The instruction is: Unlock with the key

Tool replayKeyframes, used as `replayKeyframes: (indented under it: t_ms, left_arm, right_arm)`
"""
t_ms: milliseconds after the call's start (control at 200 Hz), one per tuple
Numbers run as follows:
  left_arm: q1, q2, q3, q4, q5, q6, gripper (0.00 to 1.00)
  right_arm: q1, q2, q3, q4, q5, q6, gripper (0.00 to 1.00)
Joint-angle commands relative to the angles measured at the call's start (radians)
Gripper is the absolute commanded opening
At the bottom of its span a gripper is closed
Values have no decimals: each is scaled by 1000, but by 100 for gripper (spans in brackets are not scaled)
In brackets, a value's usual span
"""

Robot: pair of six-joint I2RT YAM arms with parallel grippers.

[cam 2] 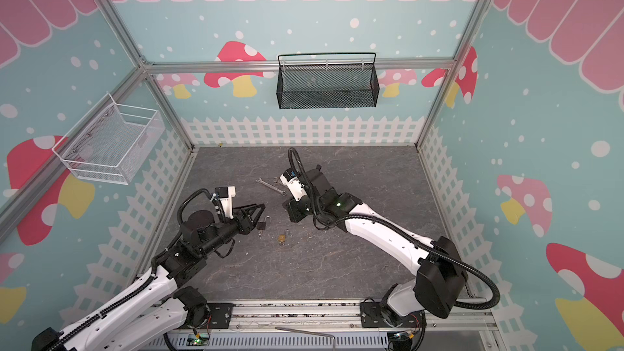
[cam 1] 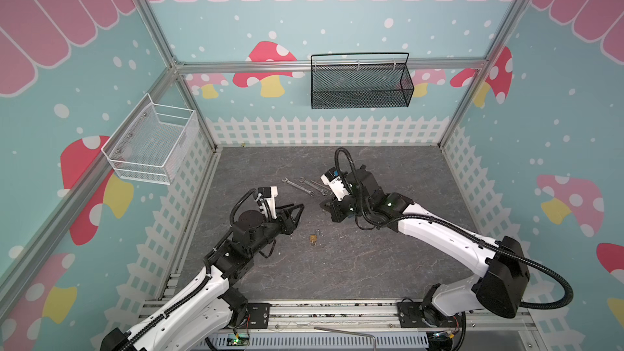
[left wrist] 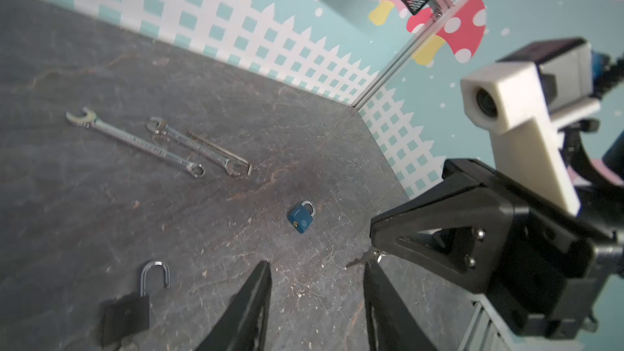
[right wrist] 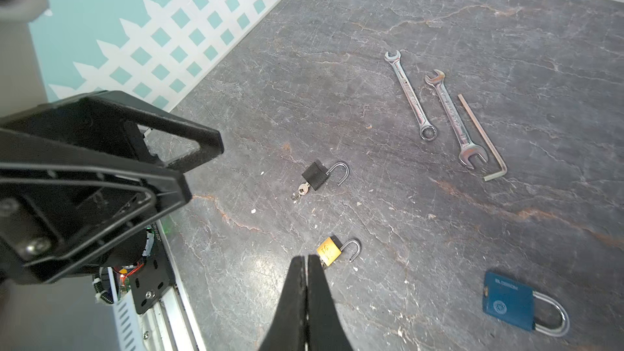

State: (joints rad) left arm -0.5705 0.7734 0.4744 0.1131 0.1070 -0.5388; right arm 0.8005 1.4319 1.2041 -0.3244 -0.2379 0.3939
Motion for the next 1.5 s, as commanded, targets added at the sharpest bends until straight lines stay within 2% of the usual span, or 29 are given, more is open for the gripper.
replayKeyframes:
  t_ms: [0, 40, 135, 435, 605, 720, 855, 1071, 1496]
  left_arm:
    - [-26, -11, -47, 190, 45, 217, 40]
    - [-54, -15, -77, 261, 42, 259, 38]
    - [-144, -8, -137, 415, -52, 363, 36]
    - [-277, 165, -94, 572, -122, 488, 34]
    - [-290, 261, -30, 599, -107, 507, 33]
    - [-290, 306, -18, 648, -91, 498, 27]
    - [-292, 348, 3, 636, -76, 492, 24]
    - [-295, 351, -3, 652, -59, 479, 16]
    - [-295, 315, 4, 619, -42, 481, 17]
  right_arm:
    - [6, -44, 53, -76, 19, 73, 0]
    - [6, -55, 57, -82, 8, 81, 0]
    - [6, -75, 78, -111, -16, 95, 0]
    - [6, -115, 129, -181, -45, 108, 0]
    - [8, -138, 123, -177, -67, 115, 0]
    - [6, -155, 117, -170, -66, 118, 0]
    - [6, -171, 109, -153, -75, 122, 0]
    - [6, -180, 98, -153, -39, 123, 0]
    - [6, -165, 96, -145, -37, 125, 0]
